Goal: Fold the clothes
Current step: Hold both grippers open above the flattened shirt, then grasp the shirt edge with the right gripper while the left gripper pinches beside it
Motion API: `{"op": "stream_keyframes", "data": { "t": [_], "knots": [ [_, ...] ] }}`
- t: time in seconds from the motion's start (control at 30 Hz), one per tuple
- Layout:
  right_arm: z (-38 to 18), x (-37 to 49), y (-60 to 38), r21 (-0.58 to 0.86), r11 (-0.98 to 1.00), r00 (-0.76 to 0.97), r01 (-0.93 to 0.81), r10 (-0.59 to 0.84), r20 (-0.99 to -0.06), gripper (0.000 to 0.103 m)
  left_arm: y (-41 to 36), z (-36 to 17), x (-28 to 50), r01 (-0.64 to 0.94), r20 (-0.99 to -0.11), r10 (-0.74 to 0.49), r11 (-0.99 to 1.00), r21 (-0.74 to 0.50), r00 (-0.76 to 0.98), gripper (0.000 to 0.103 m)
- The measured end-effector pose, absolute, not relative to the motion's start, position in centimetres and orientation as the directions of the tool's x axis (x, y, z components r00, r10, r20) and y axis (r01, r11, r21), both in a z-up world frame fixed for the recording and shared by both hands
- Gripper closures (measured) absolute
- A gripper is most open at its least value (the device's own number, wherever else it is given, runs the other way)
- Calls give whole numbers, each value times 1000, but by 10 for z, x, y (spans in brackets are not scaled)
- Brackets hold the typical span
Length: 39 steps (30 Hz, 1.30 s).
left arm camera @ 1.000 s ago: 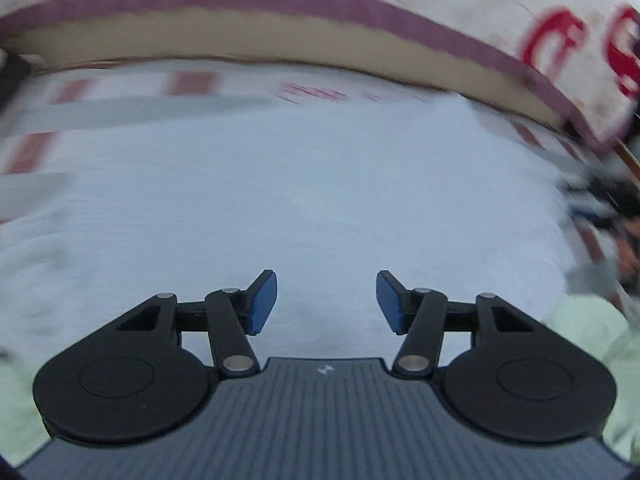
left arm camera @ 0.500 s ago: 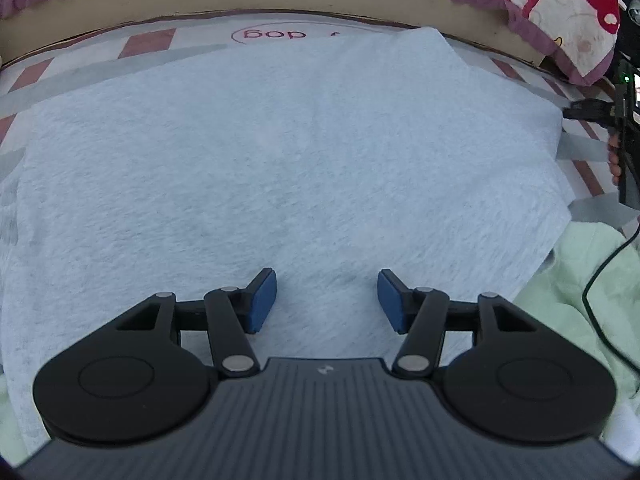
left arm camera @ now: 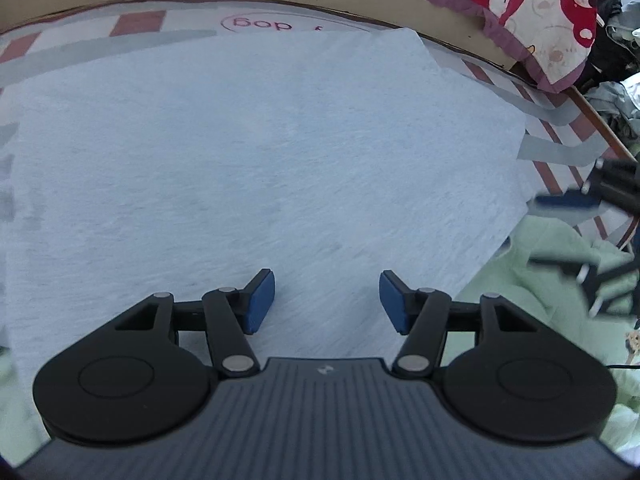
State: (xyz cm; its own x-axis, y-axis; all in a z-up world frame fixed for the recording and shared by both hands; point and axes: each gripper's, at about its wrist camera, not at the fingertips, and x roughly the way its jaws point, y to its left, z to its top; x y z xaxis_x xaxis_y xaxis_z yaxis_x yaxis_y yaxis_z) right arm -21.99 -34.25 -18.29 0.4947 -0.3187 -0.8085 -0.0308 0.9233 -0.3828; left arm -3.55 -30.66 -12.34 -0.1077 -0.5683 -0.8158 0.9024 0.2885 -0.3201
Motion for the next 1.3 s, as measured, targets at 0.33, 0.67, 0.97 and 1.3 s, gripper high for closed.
{"op": "stream_keyframes", "data": {
  "t": [0.33,0.67,0.97,1.3],
  "knots": [
    [-219,-199,-345,-572,819,436,-58,-494,-752,73,-270,-90,-35,958,-733,-677,160,-239,-70,46],
    [-188,-196,-370,-448,866,487,223,-497,-718,90,-265,-90,-68,981,-692,-705,-23,-193,-153,41],
    [-173,-187,-403,-313,875,529,371,-476,-703,91,-289,-116,-88,996,-778,-624,11,84,73,36],
    [-172,-184,-439,-182,867,574,464,-451,-684,91,-281,-103,-50,993,-746,-663,118,-23,62,45]
  ]
}}
